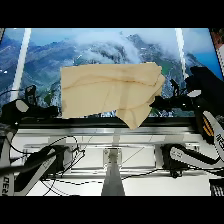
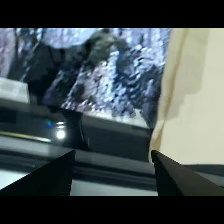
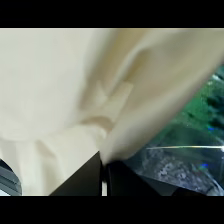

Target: Fold the clothes and pants, and hang the long-sleeved shirts on hangers.

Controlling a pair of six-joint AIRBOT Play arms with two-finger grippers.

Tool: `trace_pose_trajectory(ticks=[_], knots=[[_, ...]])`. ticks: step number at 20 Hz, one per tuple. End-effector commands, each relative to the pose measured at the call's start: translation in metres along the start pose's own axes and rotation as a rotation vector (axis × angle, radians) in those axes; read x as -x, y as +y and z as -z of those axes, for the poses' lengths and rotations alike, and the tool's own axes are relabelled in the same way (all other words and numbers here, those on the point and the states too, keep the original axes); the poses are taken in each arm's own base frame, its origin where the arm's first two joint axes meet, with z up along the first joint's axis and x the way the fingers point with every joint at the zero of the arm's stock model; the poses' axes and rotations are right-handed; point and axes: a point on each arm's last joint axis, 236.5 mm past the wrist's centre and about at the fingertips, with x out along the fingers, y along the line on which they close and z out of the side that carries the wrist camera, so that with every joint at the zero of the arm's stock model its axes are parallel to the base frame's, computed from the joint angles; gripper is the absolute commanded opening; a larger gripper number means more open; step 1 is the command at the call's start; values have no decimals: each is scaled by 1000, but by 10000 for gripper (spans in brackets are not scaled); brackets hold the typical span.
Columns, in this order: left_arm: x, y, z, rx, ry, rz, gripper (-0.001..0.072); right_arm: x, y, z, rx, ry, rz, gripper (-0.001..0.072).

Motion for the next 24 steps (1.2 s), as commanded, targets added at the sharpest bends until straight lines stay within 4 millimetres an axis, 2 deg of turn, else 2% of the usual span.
trace_pose_trajectory(ticks=[1, 3, 8, 11, 12, 13, 15, 16, 17, 18, 20, 21, 22, 24], knots=[[2, 10, 24, 24, 100, 15, 552, -1, -1, 0, 16, -2, 9, 9], [3, 1, 24, -28, 100, 68, 531, -1, -4, 1, 23, 4, 20, 9], [-10, -44, 24, -85, 140, 285, 531, -1, -6, 4, 30, 15, 28, 9], [-30, -48, 29, -107, 201, 334, 530, 0, -4, 8, 29, 33, 19, 9], [-39, -46, 28, -98, 206, 327, 499, 0, -3, 10, 29, 42, 14, 9], [-45, -43, 25, -87, 203, 318, 416, 0, -1, 14, 29, 57, 8, 9], [-53, -38, 19, -76, 184, 300, 381, 1, -5, 30, 52, 128, 22, 19], [-55, -37, 15, -84, 166, 292, 313, 3, -12, 40, 71, 173, 48, 102], [-55, -36, 12, -99, 151, 288, 265, 5, -18, 48, 88, 209, 73, 244], [-56, -35, 11, -110, 144, 286, 232, 7, -22, 55, 99, 240, 88, 353], [-56, -35, 11, -125, 141, 286, 197, 10, -21, 66, 90, 284, 80, 353], [-56, -35, 11, -124, 141, 286, 71, 11, -19, 70, 87, 303, 72, 352], [-56, -35, 11, -128, 141, 287, 17, 12, -18, 73, 86, 317, 66, 353], [-56, -36, 10, -142, 137, 292, 16, 11, -15, 75, 64, 311, 57, 353]])
